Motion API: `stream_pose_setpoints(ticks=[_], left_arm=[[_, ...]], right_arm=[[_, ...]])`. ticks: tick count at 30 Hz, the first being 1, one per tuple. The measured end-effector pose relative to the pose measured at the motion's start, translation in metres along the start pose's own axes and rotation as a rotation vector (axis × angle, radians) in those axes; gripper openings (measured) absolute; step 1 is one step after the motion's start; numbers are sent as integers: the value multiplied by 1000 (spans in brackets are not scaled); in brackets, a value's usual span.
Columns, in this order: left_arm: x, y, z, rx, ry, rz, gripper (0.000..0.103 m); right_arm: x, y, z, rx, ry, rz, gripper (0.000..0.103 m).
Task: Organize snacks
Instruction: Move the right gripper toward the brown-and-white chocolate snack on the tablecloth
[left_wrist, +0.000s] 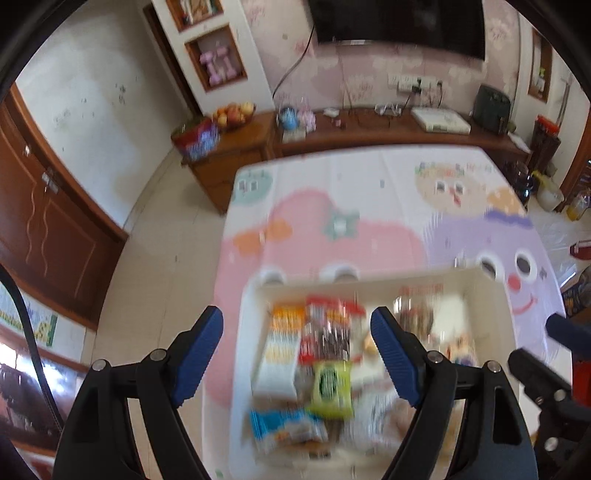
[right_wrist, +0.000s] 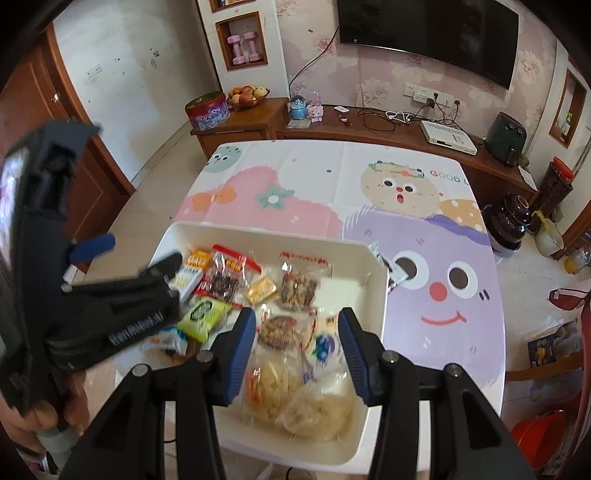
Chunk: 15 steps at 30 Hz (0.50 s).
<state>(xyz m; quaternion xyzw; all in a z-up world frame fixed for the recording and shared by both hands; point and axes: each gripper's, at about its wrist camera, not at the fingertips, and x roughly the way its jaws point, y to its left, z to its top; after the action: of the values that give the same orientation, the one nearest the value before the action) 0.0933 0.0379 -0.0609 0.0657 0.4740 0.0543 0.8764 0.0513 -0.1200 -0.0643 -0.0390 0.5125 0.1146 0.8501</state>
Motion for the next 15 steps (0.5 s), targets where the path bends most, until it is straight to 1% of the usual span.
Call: stream_pose_setpoints(ticks=[2,4,8,10,12,15], left_arm=[[1,4,21,12,-36,-19,81],[4,8,40,19,-52,-45,81],[18,12,74,54,-65,-115,82],[29,9,90,96,-67,-151,83],[44,3,102,139,-47,-188,86],[79,-8,116,181,37,-264,86]], right_arm=[[6,-3,15,6,2,-1,47],[14,-8,34,15,7,-2,47],[29,-27,72,43,21,-11,47],[35,-42,90,58,24,-11,47],[44,-58,106,60,33,-1,47],[63,-81,121,52,69,3,47]])
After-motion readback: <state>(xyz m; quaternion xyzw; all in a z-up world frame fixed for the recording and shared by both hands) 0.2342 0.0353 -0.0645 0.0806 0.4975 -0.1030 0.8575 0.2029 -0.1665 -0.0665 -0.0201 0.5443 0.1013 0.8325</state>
